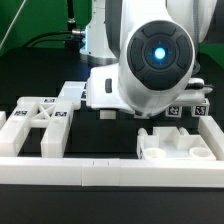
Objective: Assemble chair
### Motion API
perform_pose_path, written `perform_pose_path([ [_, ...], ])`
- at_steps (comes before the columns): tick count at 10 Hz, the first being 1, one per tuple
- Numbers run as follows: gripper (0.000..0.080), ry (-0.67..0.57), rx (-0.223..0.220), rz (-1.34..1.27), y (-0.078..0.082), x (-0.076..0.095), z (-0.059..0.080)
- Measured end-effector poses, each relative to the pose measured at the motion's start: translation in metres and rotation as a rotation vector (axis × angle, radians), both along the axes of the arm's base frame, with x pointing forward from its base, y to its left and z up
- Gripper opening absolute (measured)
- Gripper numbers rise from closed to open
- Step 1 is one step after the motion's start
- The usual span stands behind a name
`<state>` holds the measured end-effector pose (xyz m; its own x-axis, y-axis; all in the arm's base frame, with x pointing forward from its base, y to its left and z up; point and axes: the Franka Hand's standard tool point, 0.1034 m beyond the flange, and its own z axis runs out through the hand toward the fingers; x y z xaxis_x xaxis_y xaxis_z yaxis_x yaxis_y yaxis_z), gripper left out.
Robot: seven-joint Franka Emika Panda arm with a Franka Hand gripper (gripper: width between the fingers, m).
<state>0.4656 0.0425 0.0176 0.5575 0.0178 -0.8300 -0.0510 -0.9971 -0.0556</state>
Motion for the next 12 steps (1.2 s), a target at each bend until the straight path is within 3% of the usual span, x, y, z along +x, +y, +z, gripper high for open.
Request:
perform_pose_path([
  [7,0.0649,0.024,-0.004,0.0,0.0,-0.012,-0.013],
  [8,0.055,0.024,-0.004,0.0,0.001,-0.012,-0.013],
  [9,0.055,0.024,-0.003,0.001,0.001,-0.012,-0.013],
  [10,0.0365,0.024,-0.003,0.001,0.001,-0.011,-0.013],
  [11,0.0285,0.024,-0.003,0.001,0.001,-0.011,-0.012],
  [12,0.0285,0.022,-0.002,0.001,0.001,-0.01,-0.012],
])
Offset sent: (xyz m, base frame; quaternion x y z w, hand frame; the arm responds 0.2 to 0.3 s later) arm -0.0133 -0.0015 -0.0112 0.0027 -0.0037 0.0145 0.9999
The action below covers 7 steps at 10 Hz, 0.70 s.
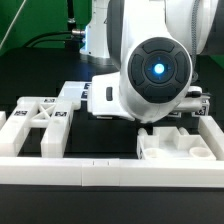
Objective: Assemble chair
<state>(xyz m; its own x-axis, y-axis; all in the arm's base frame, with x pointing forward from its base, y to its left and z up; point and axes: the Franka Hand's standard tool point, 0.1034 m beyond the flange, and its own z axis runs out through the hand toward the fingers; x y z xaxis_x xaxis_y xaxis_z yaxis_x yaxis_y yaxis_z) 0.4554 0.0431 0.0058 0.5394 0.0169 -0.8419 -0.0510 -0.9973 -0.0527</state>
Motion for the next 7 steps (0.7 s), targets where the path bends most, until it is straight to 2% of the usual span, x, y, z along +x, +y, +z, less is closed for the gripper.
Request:
perform_pose_path([
  [2,0.0285,-0.008,0.003,0.003,0.002,0.003,0.006],
  [3,0.0285,-0.01,0.008,0.009,0.004,0.006,0.016],
  [6,0.0285,-0.029,0.074,0.054,0.001,0.029,0.072],
  [7,0.0285,-0.075,0.146,0.111,0.001,0.04,0.084],
])
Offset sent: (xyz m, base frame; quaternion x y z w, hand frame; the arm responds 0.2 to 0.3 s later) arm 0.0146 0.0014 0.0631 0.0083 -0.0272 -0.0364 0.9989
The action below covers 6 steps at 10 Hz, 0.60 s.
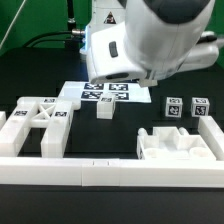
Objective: Assemble chair
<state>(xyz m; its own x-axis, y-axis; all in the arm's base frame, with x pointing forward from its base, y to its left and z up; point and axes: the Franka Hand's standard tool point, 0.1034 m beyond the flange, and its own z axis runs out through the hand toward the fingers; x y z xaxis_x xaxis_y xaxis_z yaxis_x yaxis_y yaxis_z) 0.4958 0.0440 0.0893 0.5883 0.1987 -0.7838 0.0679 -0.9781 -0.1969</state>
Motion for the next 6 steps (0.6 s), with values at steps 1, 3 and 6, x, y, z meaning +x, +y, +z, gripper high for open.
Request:
perform_pose_path([
  [1,0.0285,-0.004,-0.004,-0.007,0.001,0.0,-0.002],
  [3,0.0287,-0.024,-0.003,-0.009,0.001,0.003,-0.004],
  [6,0.0287,-0.234,0.032,-0.035,-0.007,0.021,-0.008],
])
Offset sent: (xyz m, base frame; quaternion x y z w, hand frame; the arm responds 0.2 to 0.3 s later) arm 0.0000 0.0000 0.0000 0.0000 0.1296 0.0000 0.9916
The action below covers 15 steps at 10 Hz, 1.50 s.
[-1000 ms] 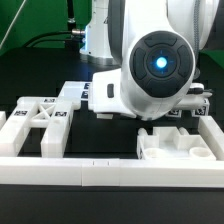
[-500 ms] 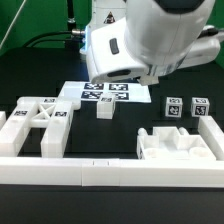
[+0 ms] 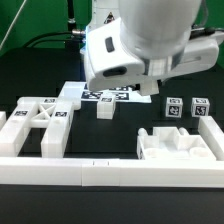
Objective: Assemble chair
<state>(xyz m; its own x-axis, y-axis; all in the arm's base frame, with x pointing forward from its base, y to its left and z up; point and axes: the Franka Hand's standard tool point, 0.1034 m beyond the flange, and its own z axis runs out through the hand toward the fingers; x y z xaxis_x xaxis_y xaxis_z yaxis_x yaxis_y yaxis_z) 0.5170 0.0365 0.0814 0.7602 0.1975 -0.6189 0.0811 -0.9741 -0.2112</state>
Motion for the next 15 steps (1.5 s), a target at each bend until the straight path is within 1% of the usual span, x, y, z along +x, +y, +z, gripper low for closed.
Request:
perform_pose_path([
  [1,0.0287,-0.067,-0.002,-0.009,-0.004,0.009,0.009],
  [2,0.0287,-0.099,0.001,-0.011,-0.008,0.016,0.018],
  [3,0.0287,-0.192,0.013,-0.003,-0.013,0.032,0.022],
  [4,0.0287,-0.249,0.006,-0.009,-0.014,0.033,0.022],
  [6,0.0287,-0.413,-0.013,-0.029,-0.019,0.04,0.02],
  [7,0.0287,-0.457,-0.018,-0.036,-0.02,0.04,0.02],
  [8,0.0287,-0.546,-0.025,-0.044,-0.022,0.048,0.02],
  [9,0.0287,-0.606,-0.028,-0.04,-0.022,0.055,0.026],
  [10,0.0287,-0.687,-0.034,-0.043,-0.016,0.067,0.032],
  [11,0.0287,-0.74,-0.033,-0.049,-0.005,0.076,0.038],
  [12,0.0287,-0.817,-0.032,-0.056,0.0,0.086,0.04],
  [14,0.0287,-0.953,-0.05,-0.053,-0.008,0.09,0.037],
  [15,0.0287,-0.974,-0.055,-0.053,-0.009,0.088,0.035],
])
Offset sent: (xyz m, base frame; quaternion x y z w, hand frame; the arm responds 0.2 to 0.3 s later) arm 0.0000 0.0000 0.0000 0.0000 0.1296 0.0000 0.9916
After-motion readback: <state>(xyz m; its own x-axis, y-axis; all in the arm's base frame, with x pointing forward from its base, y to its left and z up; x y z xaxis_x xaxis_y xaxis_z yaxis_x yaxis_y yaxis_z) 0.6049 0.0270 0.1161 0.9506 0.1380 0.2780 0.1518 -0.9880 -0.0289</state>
